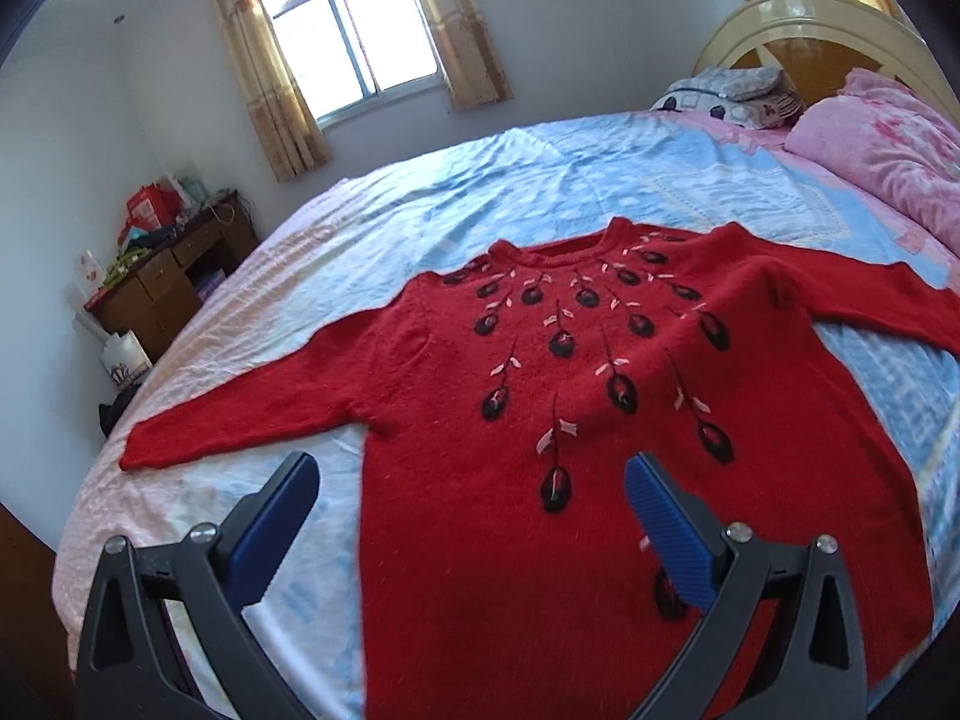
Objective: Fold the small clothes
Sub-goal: 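Move the right tool to the sweater's sleeve cuff and close on it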
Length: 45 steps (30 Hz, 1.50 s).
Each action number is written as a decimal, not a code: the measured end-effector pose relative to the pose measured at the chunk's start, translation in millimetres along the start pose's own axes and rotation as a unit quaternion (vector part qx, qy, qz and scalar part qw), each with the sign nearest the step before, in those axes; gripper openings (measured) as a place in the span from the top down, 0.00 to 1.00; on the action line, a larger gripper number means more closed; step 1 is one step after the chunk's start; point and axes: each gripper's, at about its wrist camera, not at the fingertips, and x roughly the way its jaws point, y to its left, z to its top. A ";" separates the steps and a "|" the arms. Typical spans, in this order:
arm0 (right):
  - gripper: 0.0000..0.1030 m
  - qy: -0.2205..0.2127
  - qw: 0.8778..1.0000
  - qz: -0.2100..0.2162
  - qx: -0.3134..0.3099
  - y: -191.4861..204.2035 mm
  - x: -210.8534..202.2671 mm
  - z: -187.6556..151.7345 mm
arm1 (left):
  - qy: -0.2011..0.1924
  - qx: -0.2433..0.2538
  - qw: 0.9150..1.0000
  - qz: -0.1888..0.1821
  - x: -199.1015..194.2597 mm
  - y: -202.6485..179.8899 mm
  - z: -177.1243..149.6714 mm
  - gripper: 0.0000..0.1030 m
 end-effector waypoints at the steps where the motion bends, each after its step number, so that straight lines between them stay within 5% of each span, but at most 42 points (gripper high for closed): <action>1: 0.01 -0.001 1.000 -0.011 0.004 -10.4 6.2 6.3 | 0.004 -0.002 1.000 0.000 5.4 -1.5 1.0 0.00; 11: 0.05 -0.002 0.995 -0.091 0.051 -110.0 49.6 56.2 | 0.012 -0.011 1.000 -0.007 41.2 -17.6 16.4 0.00; 24: 0.26 0.010 0.979 -0.099 0.176 -210.3 60.7 86.4 | 0.039 -0.016 0.999 -0.004 66.3 -20.3 14.1 0.00; 34: 0.39 0.025 0.980 -0.077 0.183 -223.7 65.6 83.2 | 0.050 -0.048 0.998 0.003 74.6 2.6 10.5 0.00; 36: 0.45 0.027 0.981 -0.079 0.177 -222.6 67.2 83.4 | 0.046 -0.051 0.998 0.009 75.4 6.1 10.1 0.00; 40: 0.76 0.040 0.977 -0.081 0.194 -233.2 77.7 81.3 | 0.051 -0.062 0.997 0.011 79.2 13.4 7.0 0.00; 45: 0.86 0.031 0.976 -0.074 0.205 -239.2 73.0 78.7 | 0.052 -0.065 0.996 0.014 80.7 18.6 2.6 0.00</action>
